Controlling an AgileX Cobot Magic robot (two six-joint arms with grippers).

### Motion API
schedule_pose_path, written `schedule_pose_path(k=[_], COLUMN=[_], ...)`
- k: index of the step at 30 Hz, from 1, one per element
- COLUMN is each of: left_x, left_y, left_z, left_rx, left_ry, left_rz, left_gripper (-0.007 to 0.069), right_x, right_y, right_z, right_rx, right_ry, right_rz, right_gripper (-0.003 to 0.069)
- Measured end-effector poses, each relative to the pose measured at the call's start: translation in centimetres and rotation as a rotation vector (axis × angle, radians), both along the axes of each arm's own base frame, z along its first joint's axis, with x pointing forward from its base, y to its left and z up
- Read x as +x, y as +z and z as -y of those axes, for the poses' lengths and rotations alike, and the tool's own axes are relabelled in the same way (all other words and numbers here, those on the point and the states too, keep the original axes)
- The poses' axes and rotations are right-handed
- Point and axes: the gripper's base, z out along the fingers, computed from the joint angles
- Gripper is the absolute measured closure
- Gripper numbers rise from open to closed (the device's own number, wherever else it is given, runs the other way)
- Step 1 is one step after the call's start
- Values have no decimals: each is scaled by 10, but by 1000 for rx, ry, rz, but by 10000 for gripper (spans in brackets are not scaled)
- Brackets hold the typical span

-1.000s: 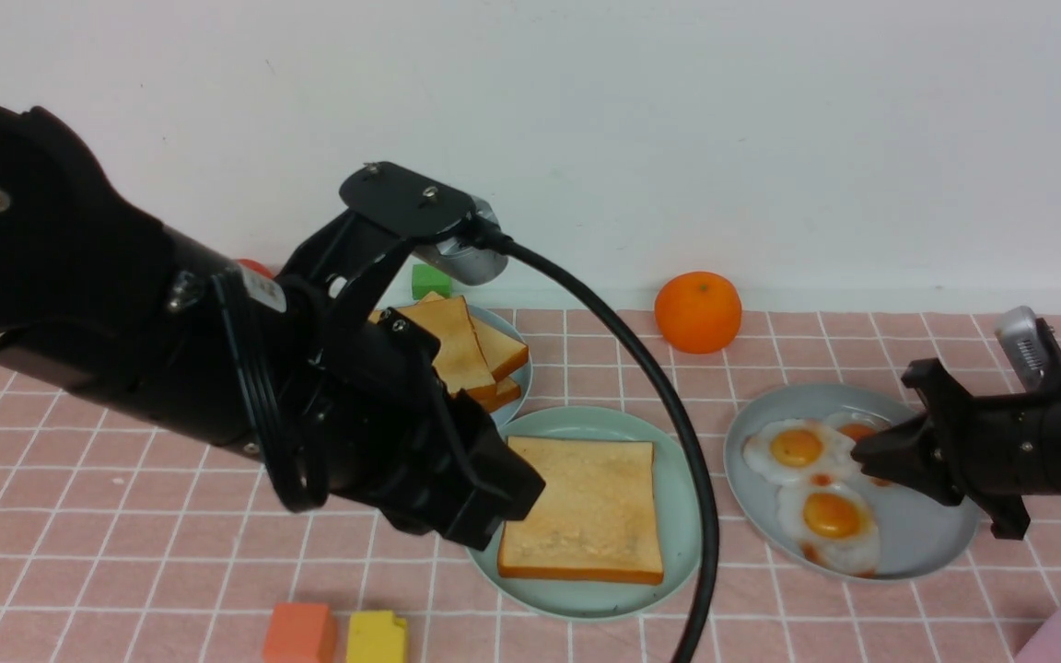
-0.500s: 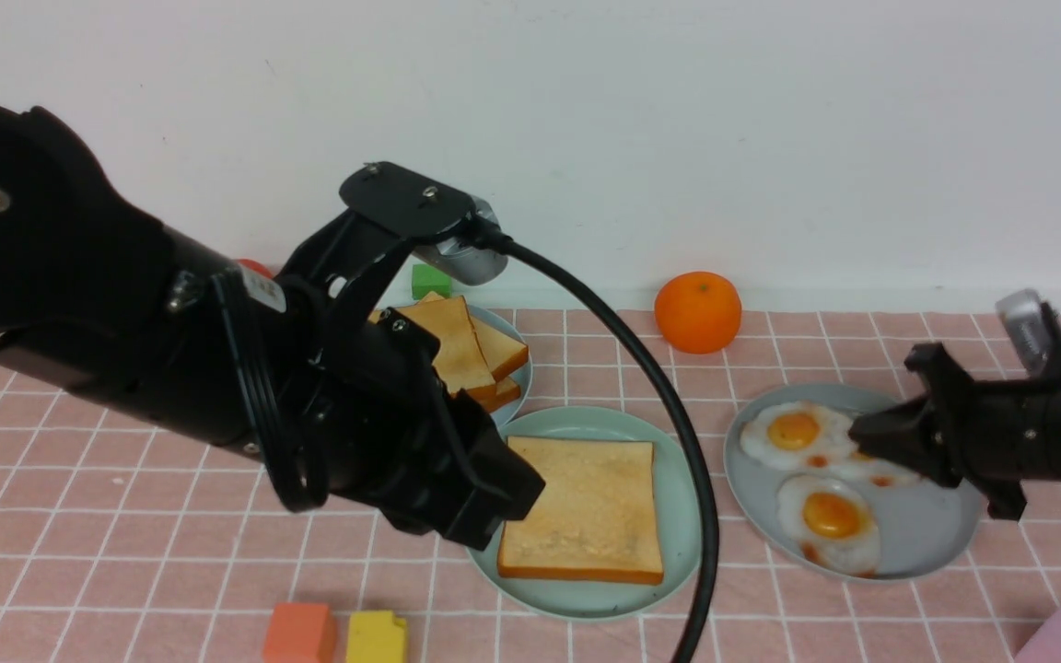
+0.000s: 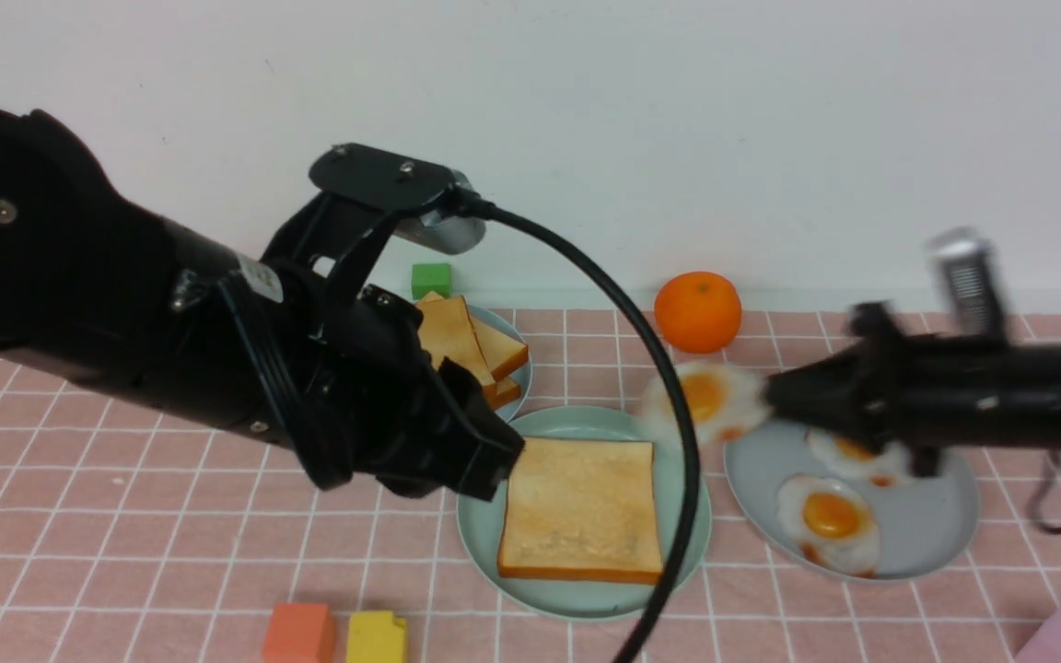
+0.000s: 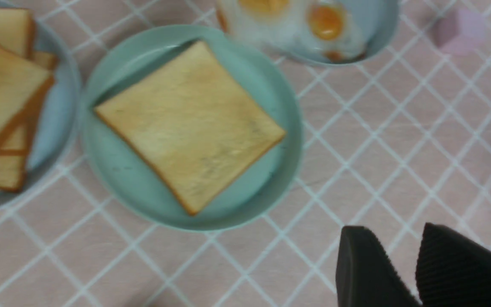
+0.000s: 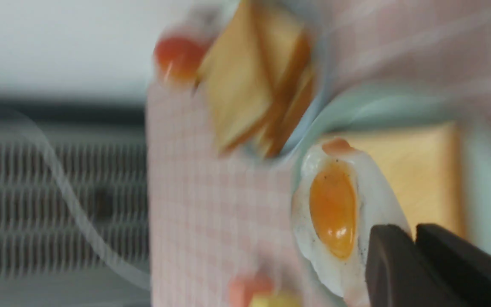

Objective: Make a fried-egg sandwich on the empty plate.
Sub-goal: Use the right arm to place the fried egg on the slice of bread in the middle

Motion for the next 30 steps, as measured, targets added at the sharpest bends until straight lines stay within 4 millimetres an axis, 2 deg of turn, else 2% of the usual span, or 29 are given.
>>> schedule_pose_path(k=[4,5,7,16,21,30], left_x=[6,7,9,10,9,9], left_y=[1,1,2,2,2,1], left_z=[-4,-4,-5,-6,-6,-6], left_rx=[5,8,-1,-8,-7,-3], left_ry=[73,76,113,137,137,135], left_rz=[39,42,53,42,36,28], left_gripper=[385,385,385,385,385,385], right_x=[-6,-6,-6,4,12,29], right_y=[-13,-14,-29,-63,-65,-54], right_z=[-28,-29,-37,-39,-46,-48], right_rx=[4,3,-2,-15,-22,-33], right_ry=[99,103,124,96,105,90], right_rz=[-30,-33,-74,-116,-101,-37], right_gripper=[583,583,583,583,583,583])
